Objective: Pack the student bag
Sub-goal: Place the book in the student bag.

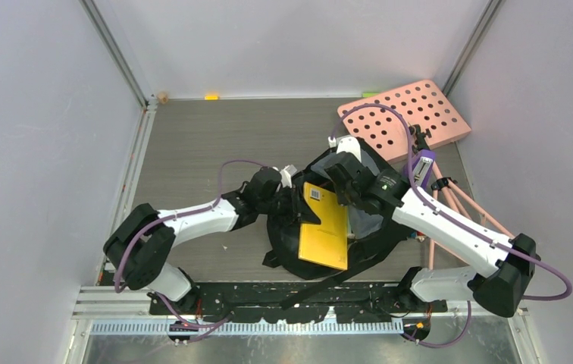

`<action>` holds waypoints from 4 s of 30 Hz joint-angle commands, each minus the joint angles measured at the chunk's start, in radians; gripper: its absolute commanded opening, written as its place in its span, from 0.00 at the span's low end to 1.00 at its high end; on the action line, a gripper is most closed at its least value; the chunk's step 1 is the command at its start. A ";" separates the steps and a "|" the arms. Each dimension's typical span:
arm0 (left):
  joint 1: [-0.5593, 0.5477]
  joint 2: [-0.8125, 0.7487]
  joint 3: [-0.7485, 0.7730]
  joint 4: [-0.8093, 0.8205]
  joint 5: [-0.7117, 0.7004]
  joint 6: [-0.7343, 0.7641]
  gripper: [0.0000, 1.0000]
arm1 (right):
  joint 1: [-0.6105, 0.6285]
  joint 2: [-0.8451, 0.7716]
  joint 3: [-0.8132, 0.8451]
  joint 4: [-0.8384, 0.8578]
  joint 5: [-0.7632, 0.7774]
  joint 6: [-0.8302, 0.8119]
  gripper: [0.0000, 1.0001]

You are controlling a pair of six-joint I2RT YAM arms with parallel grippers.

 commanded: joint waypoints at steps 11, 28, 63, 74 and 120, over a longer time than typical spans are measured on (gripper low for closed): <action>0.003 -0.112 0.086 0.115 -0.100 0.027 0.00 | 0.004 -0.104 0.008 0.096 -0.013 0.053 0.00; 0.009 0.050 0.245 0.279 -0.047 0.074 0.00 | 0.004 -0.106 -0.002 0.118 -0.048 0.067 0.00; -0.007 0.183 0.156 0.660 -0.096 -0.190 0.00 | 0.004 -0.102 -0.042 0.170 -0.059 0.113 0.01; -0.075 0.276 0.085 0.666 -0.267 -0.074 0.00 | 0.005 -0.112 -0.065 0.190 0.022 0.139 0.00; -0.219 0.301 0.191 0.334 -0.446 0.151 0.21 | 0.004 -0.142 -0.103 0.226 0.105 0.132 0.00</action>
